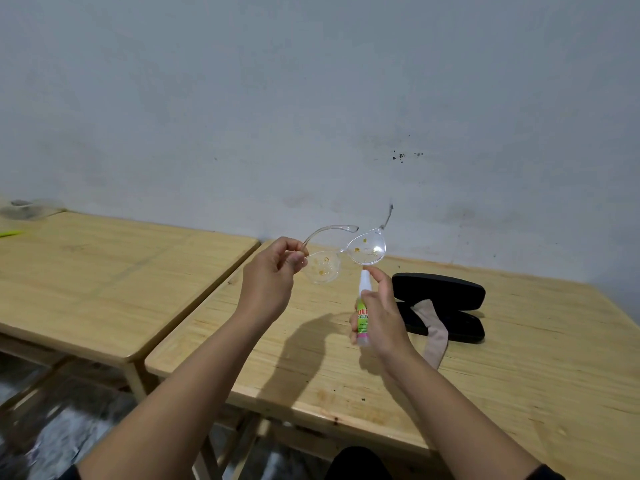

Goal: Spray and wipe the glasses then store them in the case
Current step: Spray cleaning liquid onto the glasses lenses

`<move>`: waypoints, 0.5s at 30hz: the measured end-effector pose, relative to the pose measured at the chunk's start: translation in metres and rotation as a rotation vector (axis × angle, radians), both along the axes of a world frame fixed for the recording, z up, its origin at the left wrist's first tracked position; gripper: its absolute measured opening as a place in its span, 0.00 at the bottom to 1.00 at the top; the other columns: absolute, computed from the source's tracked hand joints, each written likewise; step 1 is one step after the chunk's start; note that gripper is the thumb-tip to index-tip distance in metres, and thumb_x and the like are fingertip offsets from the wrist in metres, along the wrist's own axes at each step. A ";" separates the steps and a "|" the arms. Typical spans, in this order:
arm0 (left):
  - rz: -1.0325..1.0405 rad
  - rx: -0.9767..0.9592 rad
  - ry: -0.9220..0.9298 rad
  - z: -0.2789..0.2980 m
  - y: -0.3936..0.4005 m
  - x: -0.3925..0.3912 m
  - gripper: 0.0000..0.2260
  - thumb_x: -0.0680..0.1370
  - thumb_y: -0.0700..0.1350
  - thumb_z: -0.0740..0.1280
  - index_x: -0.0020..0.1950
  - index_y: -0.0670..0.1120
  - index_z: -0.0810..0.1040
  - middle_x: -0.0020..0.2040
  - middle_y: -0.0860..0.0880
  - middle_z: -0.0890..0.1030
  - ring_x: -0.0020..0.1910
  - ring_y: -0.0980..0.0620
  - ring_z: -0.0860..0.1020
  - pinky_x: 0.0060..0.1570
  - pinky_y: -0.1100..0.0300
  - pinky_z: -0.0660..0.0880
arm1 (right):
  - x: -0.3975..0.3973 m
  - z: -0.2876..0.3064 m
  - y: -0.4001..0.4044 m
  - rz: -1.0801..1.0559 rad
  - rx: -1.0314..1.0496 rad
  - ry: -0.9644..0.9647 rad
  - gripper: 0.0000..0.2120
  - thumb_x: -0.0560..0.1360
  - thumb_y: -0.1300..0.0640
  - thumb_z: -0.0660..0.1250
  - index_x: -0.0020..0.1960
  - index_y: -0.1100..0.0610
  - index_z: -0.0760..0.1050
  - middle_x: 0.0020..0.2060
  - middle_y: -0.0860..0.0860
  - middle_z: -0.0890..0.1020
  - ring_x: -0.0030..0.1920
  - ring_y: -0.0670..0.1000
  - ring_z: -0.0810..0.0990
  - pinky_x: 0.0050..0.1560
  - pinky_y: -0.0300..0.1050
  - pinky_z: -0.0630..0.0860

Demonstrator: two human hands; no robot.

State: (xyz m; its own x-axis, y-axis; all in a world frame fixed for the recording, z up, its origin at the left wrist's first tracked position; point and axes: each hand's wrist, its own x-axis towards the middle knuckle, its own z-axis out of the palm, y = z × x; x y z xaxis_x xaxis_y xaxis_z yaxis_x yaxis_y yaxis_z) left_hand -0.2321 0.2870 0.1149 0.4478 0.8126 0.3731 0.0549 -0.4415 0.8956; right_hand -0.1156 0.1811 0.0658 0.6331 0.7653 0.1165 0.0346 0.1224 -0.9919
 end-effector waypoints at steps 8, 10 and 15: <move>0.047 -0.009 -0.020 0.000 0.007 -0.004 0.08 0.79 0.39 0.61 0.42 0.49 0.76 0.43 0.52 0.82 0.48 0.54 0.82 0.53 0.57 0.74 | 0.021 -0.001 -0.013 -0.163 -0.050 -0.277 0.18 0.78 0.57 0.58 0.65 0.41 0.65 0.42 0.52 0.79 0.43 0.55 0.79 0.37 0.45 0.80; 0.058 -0.006 -0.017 0.000 0.008 -0.004 0.08 0.79 0.39 0.61 0.42 0.48 0.76 0.42 0.53 0.82 0.48 0.54 0.82 0.54 0.56 0.74 | 0.023 -0.001 -0.018 -0.202 -0.044 -0.276 0.19 0.77 0.57 0.61 0.64 0.40 0.67 0.44 0.54 0.81 0.45 0.55 0.81 0.38 0.48 0.82; 0.055 -0.018 -0.003 -0.002 0.006 -0.002 0.09 0.79 0.39 0.61 0.41 0.50 0.76 0.42 0.53 0.82 0.49 0.53 0.82 0.54 0.56 0.74 | 0.033 -0.005 -0.030 -0.358 -0.041 -0.350 0.17 0.75 0.57 0.66 0.60 0.41 0.73 0.44 0.49 0.84 0.44 0.48 0.82 0.39 0.33 0.77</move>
State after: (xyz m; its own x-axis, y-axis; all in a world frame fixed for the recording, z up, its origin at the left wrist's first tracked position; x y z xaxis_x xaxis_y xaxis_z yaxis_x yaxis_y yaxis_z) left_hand -0.2344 0.2928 0.1124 0.4015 0.8422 0.3599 0.0756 -0.4222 0.9034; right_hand -0.0829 0.1512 0.0607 0.7851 0.5155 0.3435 0.3989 0.0035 -0.9170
